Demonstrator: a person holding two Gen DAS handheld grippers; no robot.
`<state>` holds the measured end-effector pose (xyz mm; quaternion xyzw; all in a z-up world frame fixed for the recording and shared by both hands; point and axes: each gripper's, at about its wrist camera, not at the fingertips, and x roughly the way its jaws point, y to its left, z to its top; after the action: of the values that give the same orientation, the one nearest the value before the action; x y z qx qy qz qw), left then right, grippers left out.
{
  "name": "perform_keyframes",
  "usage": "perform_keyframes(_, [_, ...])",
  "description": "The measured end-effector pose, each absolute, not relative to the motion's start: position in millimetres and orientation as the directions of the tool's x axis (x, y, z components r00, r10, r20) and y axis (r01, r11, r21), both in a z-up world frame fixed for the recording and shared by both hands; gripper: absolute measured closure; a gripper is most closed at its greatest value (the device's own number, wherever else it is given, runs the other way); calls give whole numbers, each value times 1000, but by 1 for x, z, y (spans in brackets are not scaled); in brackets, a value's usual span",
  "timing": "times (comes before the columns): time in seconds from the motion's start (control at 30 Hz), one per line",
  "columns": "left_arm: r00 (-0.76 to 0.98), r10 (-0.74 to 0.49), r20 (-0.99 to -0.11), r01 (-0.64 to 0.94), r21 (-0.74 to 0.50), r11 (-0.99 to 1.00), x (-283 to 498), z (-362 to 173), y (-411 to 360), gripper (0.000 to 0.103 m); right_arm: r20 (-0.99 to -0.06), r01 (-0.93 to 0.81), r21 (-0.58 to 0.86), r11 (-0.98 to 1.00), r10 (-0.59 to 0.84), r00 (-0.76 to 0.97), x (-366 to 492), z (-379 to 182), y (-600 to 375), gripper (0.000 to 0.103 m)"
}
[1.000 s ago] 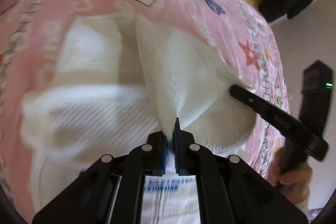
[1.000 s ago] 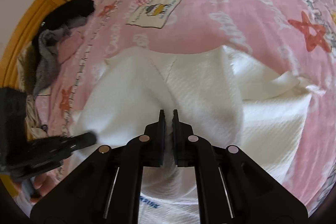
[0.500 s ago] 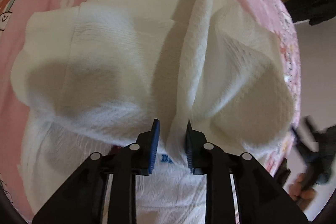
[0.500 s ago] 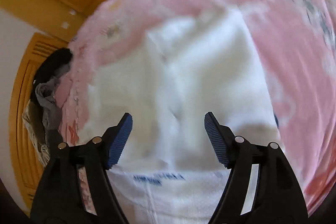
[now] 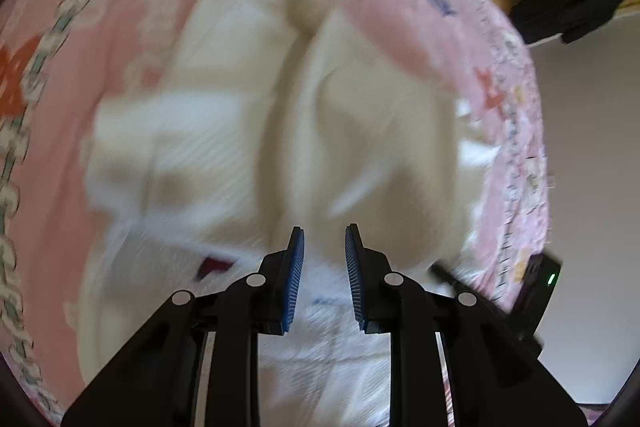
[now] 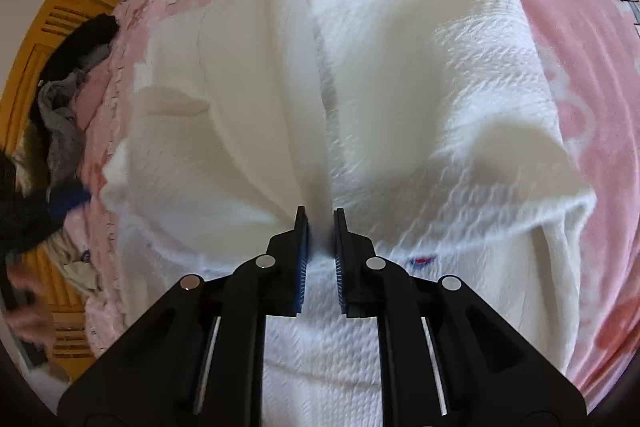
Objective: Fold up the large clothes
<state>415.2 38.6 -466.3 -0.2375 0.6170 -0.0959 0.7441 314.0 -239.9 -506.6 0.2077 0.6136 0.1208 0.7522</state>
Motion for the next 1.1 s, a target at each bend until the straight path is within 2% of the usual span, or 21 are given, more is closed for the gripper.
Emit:
perform_keyframes(0.03, [230,-452,-862,-116,-486,866,429,-461,27,83,-869,80,463,883,434,236,313,-498,-244,87])
perform_keyframes(0.13, [233,-441,-867,-77,-468,880,460,-459,-4,83,-859,85,432,898,381,341,330,-465,-263,86])
perform_keyframes(0.23, [186,-454,-871,-108,-478,872,483,-487,-31,82,-811,31,456,889,401,426,375,-443,-266,86])
perform_keyframes(0.3, [151,-459,-876,-140,-479,867,484,-511,-42,82,-812,-18,474,881,444,379,420,-449,-256,86])
perform_keyframes(0.37, [121,-447,-886,-164,-462,872,477,-530,-47,82,-819,-80,513,855,515,252,469,-471,-226,86])
perform_keyframes(0.4, [116,-442,-889,-170,-456,873,473,-537,-47,82,-860,-118,461,879,476,185,490,-485,-207,86])
perform_keyframes(0.47, [110,-438,-892,-187,-452,872,463,-546,-47,82,-955,-157,222,962,247,166,521,-513,-185,90])
perform_keyframes(0.5, [113,-441,-890,-187,-455,871,458,-549,-46,82,-974,-163,152,975,176,143,537,-530,-179,90])
perform_keyframes(0.63, [115,-439,-891,-183,-453,872,432,-563,-43,84,-977,-83,135,987,146,157,576,-547,-181,96])
perform_keyframes(0.7, [134,-408,-903,-154,-426,892,427,-567,-43,87,-969,-42,183,982,187,162,585,-546,-185,96])
perform_keyframes(0.73, [135,-399,-907,-151,-417,896,427,-570,-42,91,-965,-34,201,979,204,167,585,-543,-187,95])
perform_keyframes(0.8, [134,-425,-896,-170,-443,880,429,-570,-36,92,-949,-50,224,973,230,216,572,-529,-189,91])
perform_keyframes(0.93, [188,-433,-881,-129,-459,879,428,-540,-28,93,-864,-101,349,932,362,350,492,-479,-204,91])
perform_keyframes(1.03, [249,-418,-874,-101,-453,886,429,-512,-23,83,-813,-144,422,895,444,377,417,-457,-207,91])
perform_keyframes(1.07, [272,-398,-876,-90,-435,896,431,-504,-20,77,-812,-156,429,890,455,366,399,-458,-206,91])
perform_keyframes(1.1, [277,-377,-884,-82,-412,907,434,-502,-19,74,-821,-170,429,887,461,336,378,-466,-199,91])
